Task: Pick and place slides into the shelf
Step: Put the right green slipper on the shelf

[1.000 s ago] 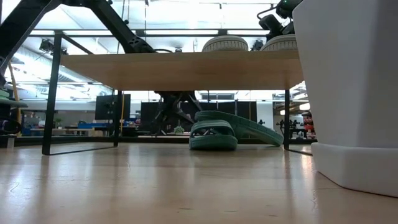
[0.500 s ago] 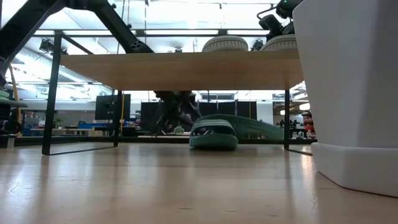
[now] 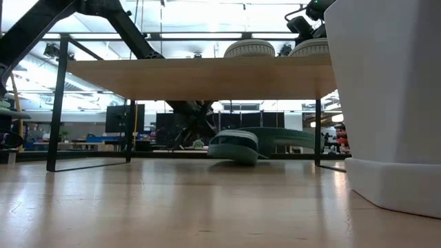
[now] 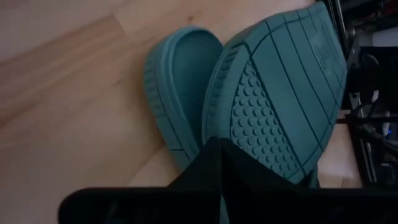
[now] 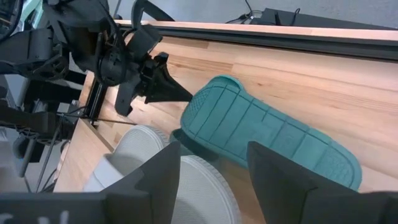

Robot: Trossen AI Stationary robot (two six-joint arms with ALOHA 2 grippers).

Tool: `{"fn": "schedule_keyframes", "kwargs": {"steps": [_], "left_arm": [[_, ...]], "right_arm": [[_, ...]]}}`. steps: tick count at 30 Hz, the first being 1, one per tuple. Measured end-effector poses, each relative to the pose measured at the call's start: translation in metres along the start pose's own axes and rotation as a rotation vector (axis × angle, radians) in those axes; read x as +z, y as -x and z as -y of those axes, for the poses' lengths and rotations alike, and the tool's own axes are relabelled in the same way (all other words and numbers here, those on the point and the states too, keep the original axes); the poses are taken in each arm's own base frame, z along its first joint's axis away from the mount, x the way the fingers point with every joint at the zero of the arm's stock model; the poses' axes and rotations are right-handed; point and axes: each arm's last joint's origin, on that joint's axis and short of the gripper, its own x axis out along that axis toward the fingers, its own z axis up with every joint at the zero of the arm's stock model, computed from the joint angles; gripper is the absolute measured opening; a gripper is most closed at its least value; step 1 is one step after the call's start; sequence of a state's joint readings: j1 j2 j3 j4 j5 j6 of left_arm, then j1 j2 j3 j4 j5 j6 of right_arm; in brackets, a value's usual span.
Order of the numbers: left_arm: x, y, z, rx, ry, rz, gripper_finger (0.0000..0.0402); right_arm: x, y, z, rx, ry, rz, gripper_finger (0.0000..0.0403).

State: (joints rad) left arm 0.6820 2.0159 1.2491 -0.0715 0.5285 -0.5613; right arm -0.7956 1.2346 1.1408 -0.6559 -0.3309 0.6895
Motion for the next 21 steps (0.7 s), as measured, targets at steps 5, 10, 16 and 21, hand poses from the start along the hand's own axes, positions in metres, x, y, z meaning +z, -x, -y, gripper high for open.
{"fn": "schedule_keyframes", "kwargs": {"steps": [5,10,16,21], "left_arm": [[0.005,0.005,-0.007,-0.006,0.018,0.01,0.0003],[0.008,0.008,-0.011,-0.015,0.027,0.015,0.0002],[0.016,0.015,-0.013,-0.103,0.111,-0.009,0.0014],[0.024,0.023,-0.018,-0.143,0.14,0.0,0.0062]], "right_arm": [[0.0,0.0,0.0,0.0,0.0,0.0,0.0193],[0.0,0.0,0.0,0.0,0.0,0.0,0.0193],[0.0,0.0,0.0,0.0,-0.003,0.0,0.0193],[0.0,0.0,0.0,0.008,-0.026,-0.008,0.0193]]}}
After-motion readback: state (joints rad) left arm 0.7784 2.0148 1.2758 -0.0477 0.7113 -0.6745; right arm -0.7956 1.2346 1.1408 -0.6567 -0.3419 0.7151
